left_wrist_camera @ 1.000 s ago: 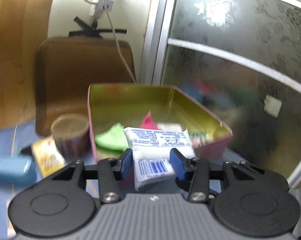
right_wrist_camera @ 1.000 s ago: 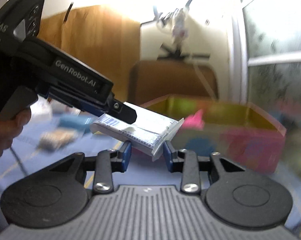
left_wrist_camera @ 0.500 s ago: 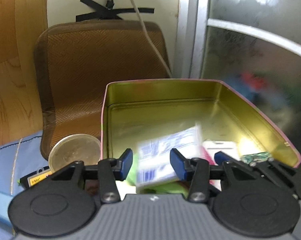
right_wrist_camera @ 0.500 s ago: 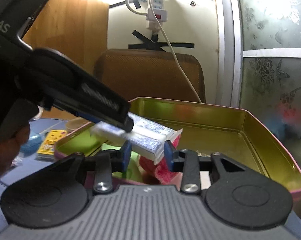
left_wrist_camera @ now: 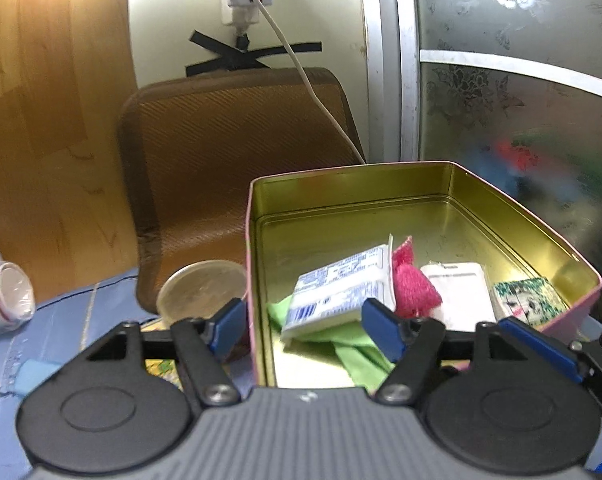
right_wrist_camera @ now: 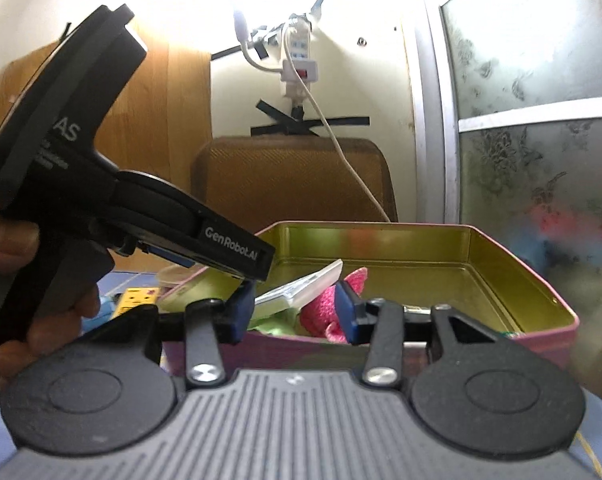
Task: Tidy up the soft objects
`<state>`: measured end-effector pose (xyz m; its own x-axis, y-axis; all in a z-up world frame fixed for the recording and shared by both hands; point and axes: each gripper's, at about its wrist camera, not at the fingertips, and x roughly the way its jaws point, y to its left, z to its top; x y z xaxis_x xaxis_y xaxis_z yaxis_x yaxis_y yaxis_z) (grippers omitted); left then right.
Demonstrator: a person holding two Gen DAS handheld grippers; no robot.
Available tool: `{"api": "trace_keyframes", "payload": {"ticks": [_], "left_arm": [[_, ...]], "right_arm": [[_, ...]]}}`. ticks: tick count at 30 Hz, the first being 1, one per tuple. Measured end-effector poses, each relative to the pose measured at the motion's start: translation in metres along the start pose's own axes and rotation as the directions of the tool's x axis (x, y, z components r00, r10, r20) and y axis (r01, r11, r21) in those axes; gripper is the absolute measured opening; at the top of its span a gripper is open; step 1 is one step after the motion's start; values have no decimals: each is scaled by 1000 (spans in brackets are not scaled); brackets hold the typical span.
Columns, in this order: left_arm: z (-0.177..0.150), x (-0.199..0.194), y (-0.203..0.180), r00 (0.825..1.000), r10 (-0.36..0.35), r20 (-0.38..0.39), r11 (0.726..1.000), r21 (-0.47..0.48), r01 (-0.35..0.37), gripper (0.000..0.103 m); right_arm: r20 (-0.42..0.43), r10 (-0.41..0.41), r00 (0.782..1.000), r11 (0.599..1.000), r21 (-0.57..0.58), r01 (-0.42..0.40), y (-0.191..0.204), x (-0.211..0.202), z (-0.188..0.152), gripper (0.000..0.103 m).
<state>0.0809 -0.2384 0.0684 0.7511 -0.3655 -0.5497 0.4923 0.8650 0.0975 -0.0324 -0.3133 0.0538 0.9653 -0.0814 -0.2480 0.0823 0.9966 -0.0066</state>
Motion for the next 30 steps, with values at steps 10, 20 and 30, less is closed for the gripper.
{"api": "trace_keyframes", "payload": {"ticks": [10,20,30], "left_arm": [[-37,-42,8,1000,18,14,999,-27,-17,72],[-81,-63,35,998,68,-17,994,-81,-69,73],[-108,-84,69,992,128,-7,985,-114,-128,73]], "right_arm": [[-53,34,998,998,59,-31,10,-24,-17,49],[-209,85,974,987,149,-54,21,-20,-35,58],[-305,166,938,977,182,-113,47,-14,-43,58]]}}
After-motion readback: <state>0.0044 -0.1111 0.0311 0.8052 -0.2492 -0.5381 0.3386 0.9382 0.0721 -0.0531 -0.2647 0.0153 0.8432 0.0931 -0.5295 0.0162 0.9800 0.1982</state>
